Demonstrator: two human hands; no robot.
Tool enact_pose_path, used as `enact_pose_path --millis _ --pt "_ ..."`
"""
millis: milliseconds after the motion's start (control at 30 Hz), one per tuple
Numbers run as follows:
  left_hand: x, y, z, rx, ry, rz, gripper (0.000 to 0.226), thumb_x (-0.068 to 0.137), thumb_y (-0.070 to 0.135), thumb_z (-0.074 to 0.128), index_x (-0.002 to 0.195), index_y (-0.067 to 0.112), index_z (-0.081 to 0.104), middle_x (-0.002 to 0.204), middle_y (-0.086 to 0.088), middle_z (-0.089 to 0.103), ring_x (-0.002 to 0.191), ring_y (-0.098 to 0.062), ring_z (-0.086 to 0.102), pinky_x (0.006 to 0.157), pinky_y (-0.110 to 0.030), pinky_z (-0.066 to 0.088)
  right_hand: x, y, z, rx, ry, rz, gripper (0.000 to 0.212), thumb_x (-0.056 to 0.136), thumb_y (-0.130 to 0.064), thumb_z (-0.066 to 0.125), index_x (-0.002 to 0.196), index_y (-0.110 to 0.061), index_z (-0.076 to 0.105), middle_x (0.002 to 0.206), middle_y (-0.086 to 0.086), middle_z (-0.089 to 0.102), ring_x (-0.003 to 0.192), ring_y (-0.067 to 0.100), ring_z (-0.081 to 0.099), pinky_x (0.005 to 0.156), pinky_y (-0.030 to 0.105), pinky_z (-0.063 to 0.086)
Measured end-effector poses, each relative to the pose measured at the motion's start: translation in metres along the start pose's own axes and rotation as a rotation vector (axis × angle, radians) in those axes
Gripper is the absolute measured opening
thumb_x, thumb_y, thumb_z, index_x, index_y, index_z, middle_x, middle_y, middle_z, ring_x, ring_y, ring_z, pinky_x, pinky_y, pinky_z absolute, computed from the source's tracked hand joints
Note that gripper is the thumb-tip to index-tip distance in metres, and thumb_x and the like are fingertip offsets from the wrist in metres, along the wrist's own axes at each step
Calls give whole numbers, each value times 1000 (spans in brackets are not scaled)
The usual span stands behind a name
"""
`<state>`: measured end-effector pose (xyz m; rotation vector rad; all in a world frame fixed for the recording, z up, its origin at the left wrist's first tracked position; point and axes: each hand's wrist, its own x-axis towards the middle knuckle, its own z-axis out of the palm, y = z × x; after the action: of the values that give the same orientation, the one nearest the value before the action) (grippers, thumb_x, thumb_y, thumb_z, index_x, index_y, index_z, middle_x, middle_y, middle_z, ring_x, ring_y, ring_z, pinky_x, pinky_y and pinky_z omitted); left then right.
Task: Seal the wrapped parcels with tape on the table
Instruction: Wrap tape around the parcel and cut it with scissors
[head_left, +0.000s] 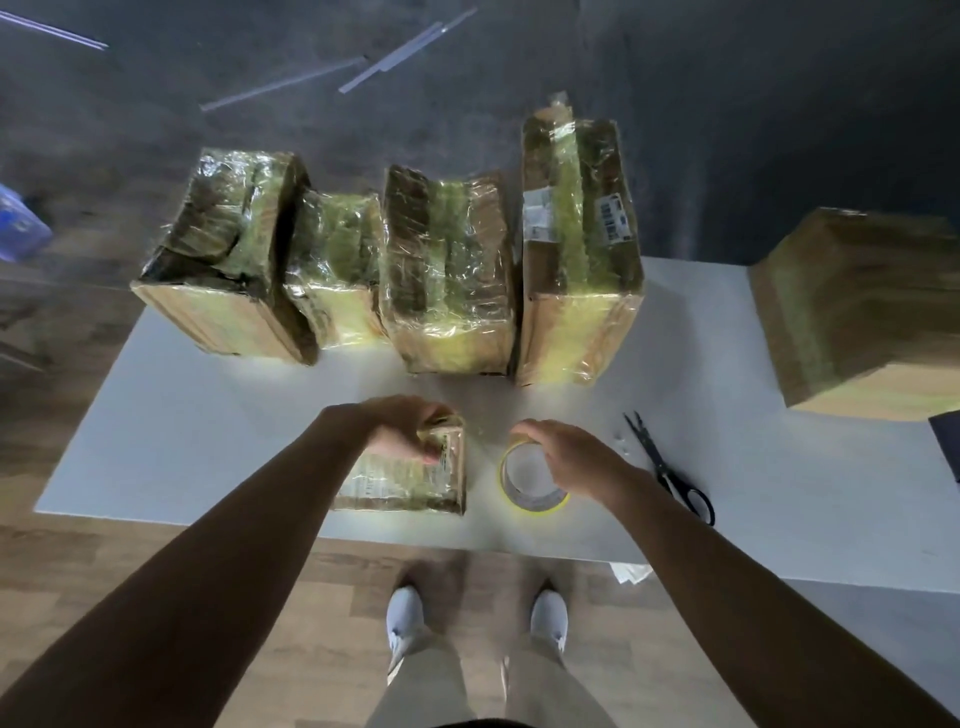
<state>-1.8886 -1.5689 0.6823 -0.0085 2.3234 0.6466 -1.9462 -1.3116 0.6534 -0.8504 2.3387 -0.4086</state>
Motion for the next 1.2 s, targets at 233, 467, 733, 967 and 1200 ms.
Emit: enact_pose_path --millis 233,467,733,967,1200 --pt "-10 1 19 120 303 -75 52 89 38 66 135 21 50 131 -3 57 119 -24 51 98 -35 40 -8 3 26 -55 111 185 37 95 -17 47 133 -20 48 117 13 49 108 33 54 83 33 42" --pt "-17 41 50 339 596 -5 57 75 15 73 128 5 53 127 -15 53 119 -35 48 97 -45 42 -8 1 26 -47 168 211 39 99 -37 43 134 -21 44 119 9 53 109 28 55 84 33 45" --pt "2 123 90 -21 666 218 15 85 11 54 95 10 64 94 -9 61 92 -29 57 74 -39 50 -29 18 4 47 278 340 33 99 -32 39 126 -20 53 119 7 57 108 27 57 87 32 45" --pt "44 175 101 -386 504 130 20 89 11 55 108 7 62 109 -11 65 103 -25 61 87 -31 47 -77 57 -8 105 430 432 26 95 -20 48 114 -11 62 111 13 64 103 31 61 85 36 50" --pt "74 218 112 -512 355 -51 25 92 14 51 116 13 60 123 -5 62 112 -21 56 83 -20 40 -107 95 -4 38 422 617 30 92 -25 55 119 -14 57 114 12 55 110 31 54 87 36 47"
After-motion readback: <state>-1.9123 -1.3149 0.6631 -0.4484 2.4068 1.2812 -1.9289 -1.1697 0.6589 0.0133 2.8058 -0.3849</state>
